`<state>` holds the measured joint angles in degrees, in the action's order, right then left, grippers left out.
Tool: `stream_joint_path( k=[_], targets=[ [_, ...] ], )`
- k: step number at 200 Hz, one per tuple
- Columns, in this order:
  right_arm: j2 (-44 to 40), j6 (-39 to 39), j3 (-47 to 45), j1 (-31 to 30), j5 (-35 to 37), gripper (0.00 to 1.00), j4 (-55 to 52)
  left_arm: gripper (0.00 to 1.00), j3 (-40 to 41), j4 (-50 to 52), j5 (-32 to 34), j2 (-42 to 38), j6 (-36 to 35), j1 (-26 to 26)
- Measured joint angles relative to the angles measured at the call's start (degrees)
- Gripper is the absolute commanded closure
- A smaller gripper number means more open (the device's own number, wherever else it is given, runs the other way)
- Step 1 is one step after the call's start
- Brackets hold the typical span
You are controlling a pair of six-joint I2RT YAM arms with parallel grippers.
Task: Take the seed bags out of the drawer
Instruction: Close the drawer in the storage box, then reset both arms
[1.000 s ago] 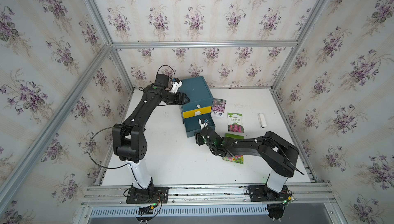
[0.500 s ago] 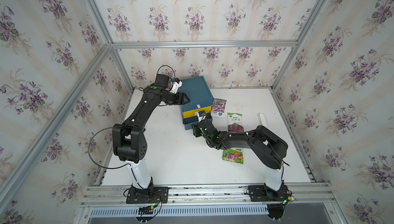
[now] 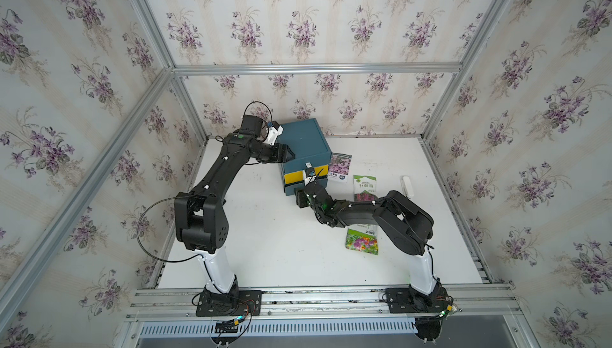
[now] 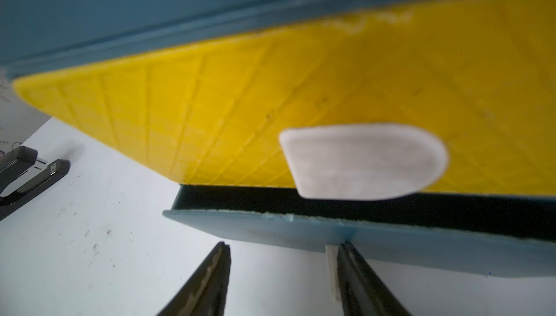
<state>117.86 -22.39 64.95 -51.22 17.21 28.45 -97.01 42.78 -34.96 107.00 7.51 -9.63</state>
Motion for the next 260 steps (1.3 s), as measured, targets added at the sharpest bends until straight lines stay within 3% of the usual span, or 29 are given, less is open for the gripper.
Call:
stream_joint_path(
  k=[89,119,165,198,213,260],
  targets=[
    [1.6,-0.3,1.5,0.8,0.3,0.4,0.4,0.23,0.0,0.0,0.0,0.0,0.0,0.0],
    [-0.1,-0.5,0.5,0.9,0.2,0.35,0.2,0.22,0.0,0.0,0.0,0.0,0.0,0.0],
    [-7.5,-0.8,-3.7,1.0,-1.7,0.2,-2.7,0.16,-0.8,0.5,0.2,0.2,0.0,0.0],
    [-13.4,-0.8,-6.4,1.7,-4.5,0.06,-7.1,0.0,-2.7,1.9,1.6,0.7,0.0,-0.1],
    [-16.9,-1.6,-8.8,2.7,-5.9,0.01,-9.0,0.0,-3.1,2.4,2.7,0.1,0.2,-0.1],
    [-28.1,-3.0,-14.7,8.3,-9.8,0.0,-15.9,0.0,-0.2,4.3,11.0,-6.6,1.6,-0.4]
  ],
)
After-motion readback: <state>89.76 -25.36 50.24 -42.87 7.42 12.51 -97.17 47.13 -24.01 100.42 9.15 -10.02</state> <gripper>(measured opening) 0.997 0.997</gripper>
